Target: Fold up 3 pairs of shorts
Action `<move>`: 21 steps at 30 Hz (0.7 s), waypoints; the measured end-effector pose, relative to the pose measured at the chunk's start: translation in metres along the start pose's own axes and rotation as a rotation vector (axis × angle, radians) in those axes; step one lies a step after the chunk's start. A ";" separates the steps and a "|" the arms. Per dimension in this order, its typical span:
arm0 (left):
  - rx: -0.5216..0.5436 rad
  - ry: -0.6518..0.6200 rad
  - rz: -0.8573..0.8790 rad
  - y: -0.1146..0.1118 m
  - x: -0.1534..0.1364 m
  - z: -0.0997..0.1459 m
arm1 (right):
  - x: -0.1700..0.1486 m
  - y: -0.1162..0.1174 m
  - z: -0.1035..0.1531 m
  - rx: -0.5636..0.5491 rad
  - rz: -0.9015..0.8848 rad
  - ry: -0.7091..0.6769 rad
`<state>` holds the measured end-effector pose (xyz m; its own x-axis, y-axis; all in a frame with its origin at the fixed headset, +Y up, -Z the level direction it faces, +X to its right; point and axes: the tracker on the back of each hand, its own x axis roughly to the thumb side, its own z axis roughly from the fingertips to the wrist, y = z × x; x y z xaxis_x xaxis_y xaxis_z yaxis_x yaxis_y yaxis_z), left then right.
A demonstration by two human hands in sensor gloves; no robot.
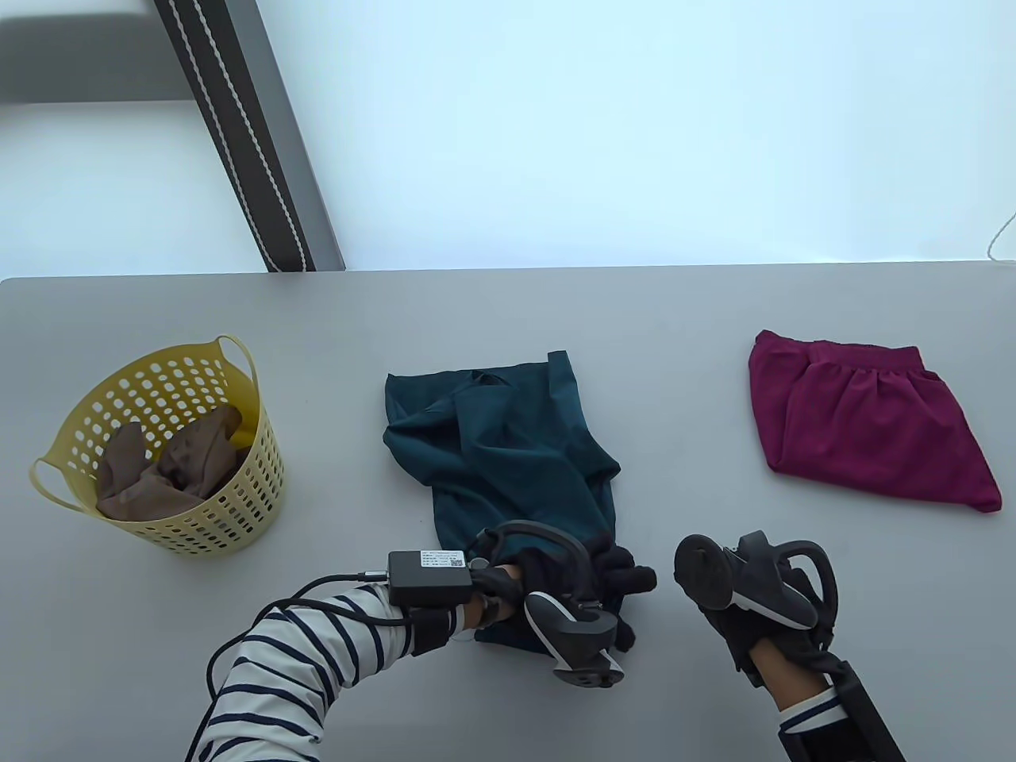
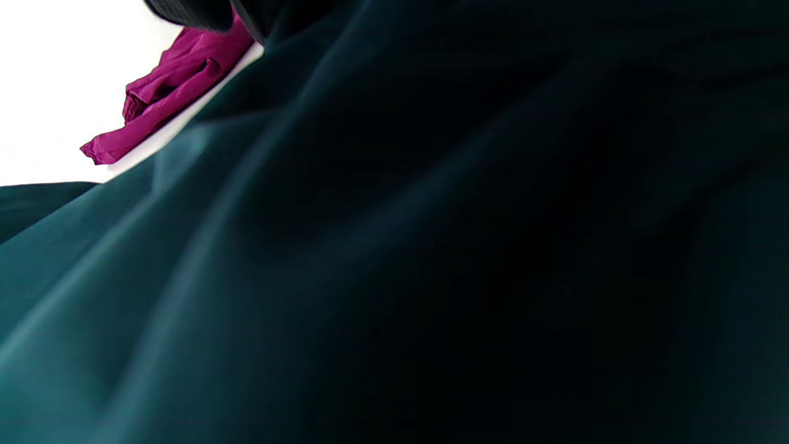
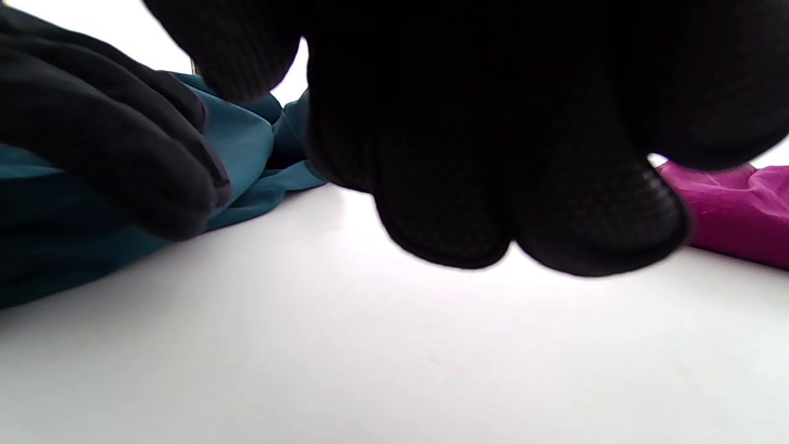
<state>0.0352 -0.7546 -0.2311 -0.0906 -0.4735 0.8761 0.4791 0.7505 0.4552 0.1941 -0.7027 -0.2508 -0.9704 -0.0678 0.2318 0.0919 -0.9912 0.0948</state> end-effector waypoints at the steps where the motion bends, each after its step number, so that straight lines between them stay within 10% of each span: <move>1: 0.051 0.031 0.024 0.003 -0.002 0.001 | -0.001 -0.001 0.000 -0.009 -0.002 0.011; 11: 0.493 0.416 0.485 0.064 -0.104 0.073 | -0.013 -0.019 0.013 -0.395 -0.506 0.017; 16: 0.652 0.558 0.559 0.087 -0.130 0.107 | -0.003 0.004 0.004 -0.086 -1.124 -0.325; 21: 0.830 0.724 0.622 0.102 -0.154 0.155 | 0.008 0.019 -0.001 -0.152 -0.704 -0.098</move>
<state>-0.0377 -0.5335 -0.2945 0.5753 0.1159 0.8097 -0.4455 0.8746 0.1913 0.1877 -0.7225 -0.2478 -0.7631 0.5953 0.2517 -0.5859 -0.8015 0.1194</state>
